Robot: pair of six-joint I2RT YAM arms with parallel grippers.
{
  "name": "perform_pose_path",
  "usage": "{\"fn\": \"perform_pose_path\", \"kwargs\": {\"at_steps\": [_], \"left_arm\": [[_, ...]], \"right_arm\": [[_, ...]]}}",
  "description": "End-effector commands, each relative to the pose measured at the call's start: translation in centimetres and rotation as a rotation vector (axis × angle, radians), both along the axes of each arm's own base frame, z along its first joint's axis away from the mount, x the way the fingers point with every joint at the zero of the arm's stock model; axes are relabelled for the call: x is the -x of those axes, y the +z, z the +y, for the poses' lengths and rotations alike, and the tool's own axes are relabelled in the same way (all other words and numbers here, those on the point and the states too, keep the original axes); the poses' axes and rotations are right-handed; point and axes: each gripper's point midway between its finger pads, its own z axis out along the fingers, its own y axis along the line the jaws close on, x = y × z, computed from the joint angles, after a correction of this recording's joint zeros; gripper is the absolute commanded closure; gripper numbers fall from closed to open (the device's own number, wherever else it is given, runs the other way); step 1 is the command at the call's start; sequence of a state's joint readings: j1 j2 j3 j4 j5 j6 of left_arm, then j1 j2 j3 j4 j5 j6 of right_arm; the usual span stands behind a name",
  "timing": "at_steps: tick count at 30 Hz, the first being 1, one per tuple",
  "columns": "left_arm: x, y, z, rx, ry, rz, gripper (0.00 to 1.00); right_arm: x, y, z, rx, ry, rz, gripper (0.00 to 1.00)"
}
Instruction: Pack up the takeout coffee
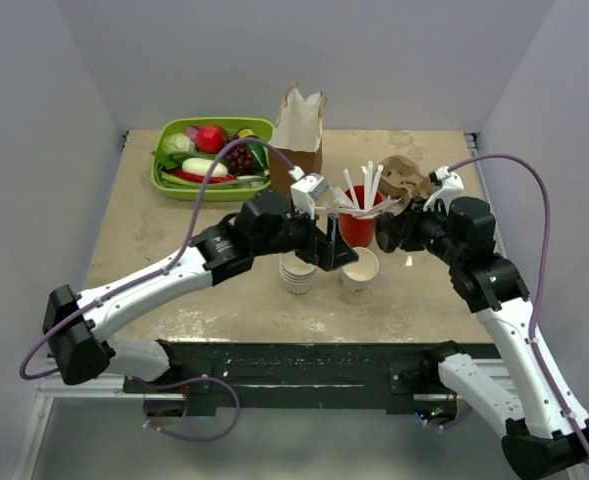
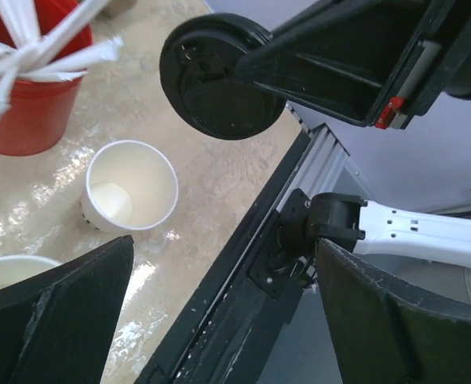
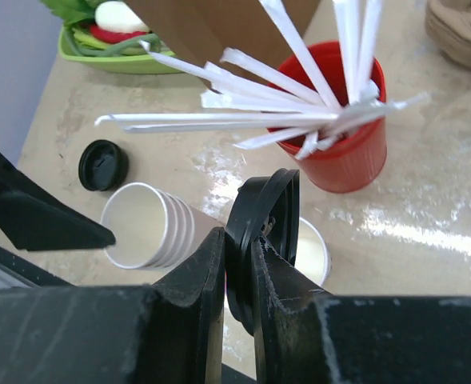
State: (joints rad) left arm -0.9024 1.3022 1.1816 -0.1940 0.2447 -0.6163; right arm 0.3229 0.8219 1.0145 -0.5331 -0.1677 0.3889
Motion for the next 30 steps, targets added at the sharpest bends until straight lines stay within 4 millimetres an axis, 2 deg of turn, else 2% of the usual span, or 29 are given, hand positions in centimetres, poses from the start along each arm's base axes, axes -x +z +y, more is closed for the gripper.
{"fn": "perform_pose_path", "kwargs": {"at_steps": [1, 2, 5, 8, 13, 17, 23, 30], "left_arm": [[-0.3, -0.1, -3.5, 0.005, 0.004, -0.050, 0.00], [-0.5, -1.2, -4.0, -0.010, 0.027, -0.017, 0.00], [-2.0, -3.4, -3.7, -0.058, 0.131, 0.029, 0.00], [-3.1, -4.8, -3.9, -0.080, 0.196, 0.033, 0.00], [-3.7, -5.7, -5.7, -0.093, 0.172, 0.039, 0.00], [-4.2, -7.5, -6.6, -0.132, 0.162, 0.050, 0.01], [-5.0, -9.4, -6.7, -0.177, 0.199, 0.064, 0.00], [-4.9, -10.2, -7.0, -0.182, 0.191, 0.081, 0.00]], "right_arm": [[1.0, -2.1, -1.0, -0.073, -0.046, 0.086, 0.87], [0.8, -3.2, -1.2, -0.084, -0.054, 0.105, 0.87], [1.1, -3.6, -0.6, -0.165, -0.019, 0.102, 0.87], [0.8, -4.3, -0.8, -0.195, -0.036, 0.102, 0.86], [0.7, -6.0, -0.3, -0.268, -0.037, 0.147, 0.86], [0.6, -6.6, -0.1, -0.307, -0.044, 0.150, 0.86], [0.6, -7.3, 0.0, -0.335, -0.049, 0.162, 0.84], [0.3, -8.8, -0.4, -0.359, -0.100, 0.183, 0.83]]}}
